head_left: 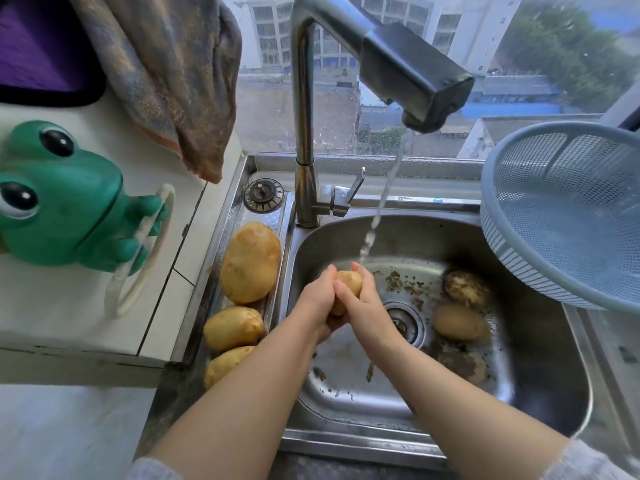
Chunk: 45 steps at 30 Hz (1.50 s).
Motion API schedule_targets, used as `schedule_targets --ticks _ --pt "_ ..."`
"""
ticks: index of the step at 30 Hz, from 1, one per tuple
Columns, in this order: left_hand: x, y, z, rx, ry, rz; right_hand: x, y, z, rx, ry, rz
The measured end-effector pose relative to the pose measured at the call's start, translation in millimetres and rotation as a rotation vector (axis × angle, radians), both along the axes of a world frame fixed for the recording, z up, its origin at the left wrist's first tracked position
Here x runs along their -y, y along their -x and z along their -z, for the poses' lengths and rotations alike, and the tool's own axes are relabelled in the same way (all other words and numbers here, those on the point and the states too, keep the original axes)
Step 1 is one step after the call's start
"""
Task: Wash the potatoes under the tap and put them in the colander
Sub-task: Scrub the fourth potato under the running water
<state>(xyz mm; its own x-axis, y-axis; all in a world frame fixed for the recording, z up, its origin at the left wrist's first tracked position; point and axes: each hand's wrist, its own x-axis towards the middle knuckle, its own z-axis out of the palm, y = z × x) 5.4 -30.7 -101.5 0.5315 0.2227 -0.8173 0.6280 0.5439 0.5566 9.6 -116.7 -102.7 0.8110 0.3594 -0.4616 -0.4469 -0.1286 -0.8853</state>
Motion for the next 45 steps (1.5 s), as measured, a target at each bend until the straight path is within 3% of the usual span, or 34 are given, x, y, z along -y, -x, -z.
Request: schedule_targets --ticks 2,5,8,11,16,20,25,31,36,39,41,43,45 --pt "1.5 0.1 -2.9 -0.002 0.054 0.029 3.4 -3.5 4.2 -0.016 0.018 0.012" --pt "12.7 2.7 -2.4 0.158 -0.001 0.083 -1.5 -15.8 6.5 -0.070 0.086 0.194" --pt "19.8 10.7 2.0 0.333 0.044 0.143 -4.4 -24.7 0.2 -0.262 0.071 0.296" --pt "19.0 15.0 8.7 0.360 0.016 0.159 -4.9 -23.3 -8.7 -0.385 -0.001 0.328" --pt "17.7 7.3 12.7 0.281 -0.113 -0.023 -10.5 -9.7 -13.5 -0.265 -0.056 0.313" --pt "11.7 3.0 9.4 0.162 -0.014 -0.144 -8.7 -3.7 -12.0 -0.110 -0.075 0.141" --pt "17.2 7.4 6.1 0.198 -0.009 -0.078 -3.9 -6.6 -6.5 -0.037 0.003 0.118" --pt "27.4 20.1 7.1 0.378 -0.027 0.025 -6.3 -22.6 -15.6 -0.397 -0.027 0.345" --pt "14.7 13.7 8.6 0.356 0.009 -0.089 -6.4 -8.7 -13.9 -0.163 -0.125 0.147" --pt "12.3 11.6 0.4 0.215 0.095 -0.135 -4.0 -4.4 -7.8 -0.045 -0.012 0.001" --pt "16.6 12.5 -0.4 0.225 0.029 -0.091 -4.1 -3.5 -4.9 -0.011 0.068 0.019" --pt "23.4 14.7 2.2 0.271 -0.061 -0.047 -7.2 -9.2 0.7 -0.068 0.095 0.141" --pt "28.9 19.3 3.8 0.309 -0.079 0.003 -9.7 -17.2 4.1 -0.265 0.054 0.296"
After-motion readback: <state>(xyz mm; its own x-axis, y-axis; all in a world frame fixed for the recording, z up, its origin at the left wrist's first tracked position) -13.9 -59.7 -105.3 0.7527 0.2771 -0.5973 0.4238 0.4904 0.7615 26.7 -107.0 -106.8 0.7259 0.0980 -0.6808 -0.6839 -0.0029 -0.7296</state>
